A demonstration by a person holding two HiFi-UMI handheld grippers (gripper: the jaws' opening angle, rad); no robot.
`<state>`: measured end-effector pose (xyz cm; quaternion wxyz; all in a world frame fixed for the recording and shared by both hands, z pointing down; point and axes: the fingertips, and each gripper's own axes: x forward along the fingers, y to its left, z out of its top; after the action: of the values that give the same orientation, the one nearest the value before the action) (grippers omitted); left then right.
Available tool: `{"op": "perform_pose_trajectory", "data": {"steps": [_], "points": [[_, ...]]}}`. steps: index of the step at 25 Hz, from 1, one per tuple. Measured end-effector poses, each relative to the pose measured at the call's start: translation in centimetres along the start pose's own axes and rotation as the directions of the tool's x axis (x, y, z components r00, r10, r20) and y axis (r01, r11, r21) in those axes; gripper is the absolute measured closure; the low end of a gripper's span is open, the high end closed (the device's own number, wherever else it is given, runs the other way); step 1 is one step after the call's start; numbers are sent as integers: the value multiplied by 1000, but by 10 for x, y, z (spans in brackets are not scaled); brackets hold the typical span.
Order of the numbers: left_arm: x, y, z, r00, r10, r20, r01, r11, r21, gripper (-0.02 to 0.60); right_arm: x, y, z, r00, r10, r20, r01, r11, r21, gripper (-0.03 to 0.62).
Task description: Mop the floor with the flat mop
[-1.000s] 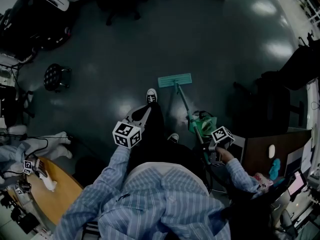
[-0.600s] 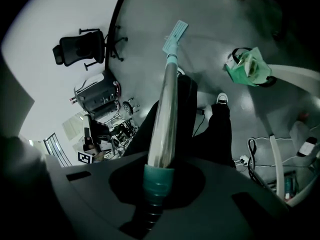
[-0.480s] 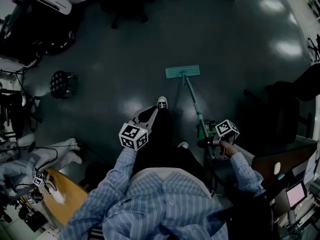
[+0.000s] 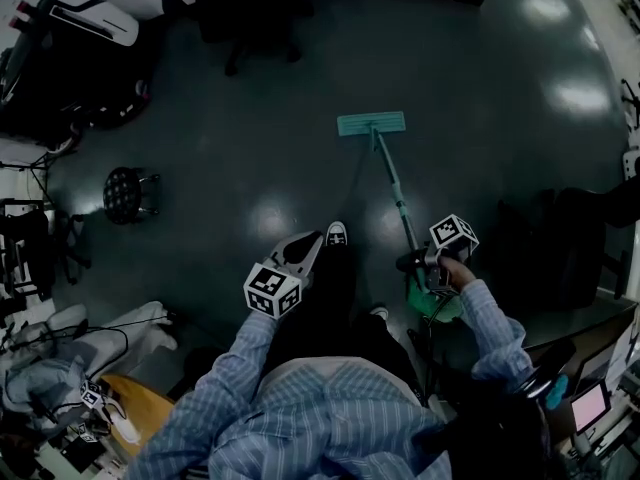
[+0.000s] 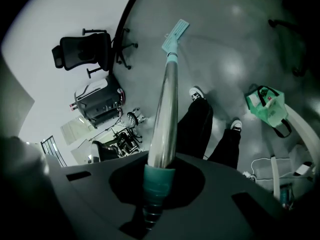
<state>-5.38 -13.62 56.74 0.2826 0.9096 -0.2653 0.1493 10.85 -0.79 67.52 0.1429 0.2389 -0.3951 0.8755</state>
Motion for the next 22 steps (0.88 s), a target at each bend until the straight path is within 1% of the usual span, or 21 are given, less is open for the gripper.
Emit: {"op": "perform_pose_trajectory", "data": {"steps": [7, 12, 18, 22], "points": [[46, 51, 30, 999, -38, -4, 38, 999, -2, 572, -4, 67, 112, 999, -31, 38, 32, 999, -25, 569], [71, 87, 47, 999, -43, 1, 43, 999, -6, 572, -11, 109, 195, 996, -38, 77, 41, 998, -37, 569], [86, 118, 51, 999, -37, -10, 36, 999, -13, 572, -20, 149, 282, 986, -109, 130, 118, 991, -65, 571], [86, 132, 48, 1000, -14, -6, 14, 999, -45, 572, -24, 187, 326, 981, -88, 174, 98, 994, -50, 569]]}}
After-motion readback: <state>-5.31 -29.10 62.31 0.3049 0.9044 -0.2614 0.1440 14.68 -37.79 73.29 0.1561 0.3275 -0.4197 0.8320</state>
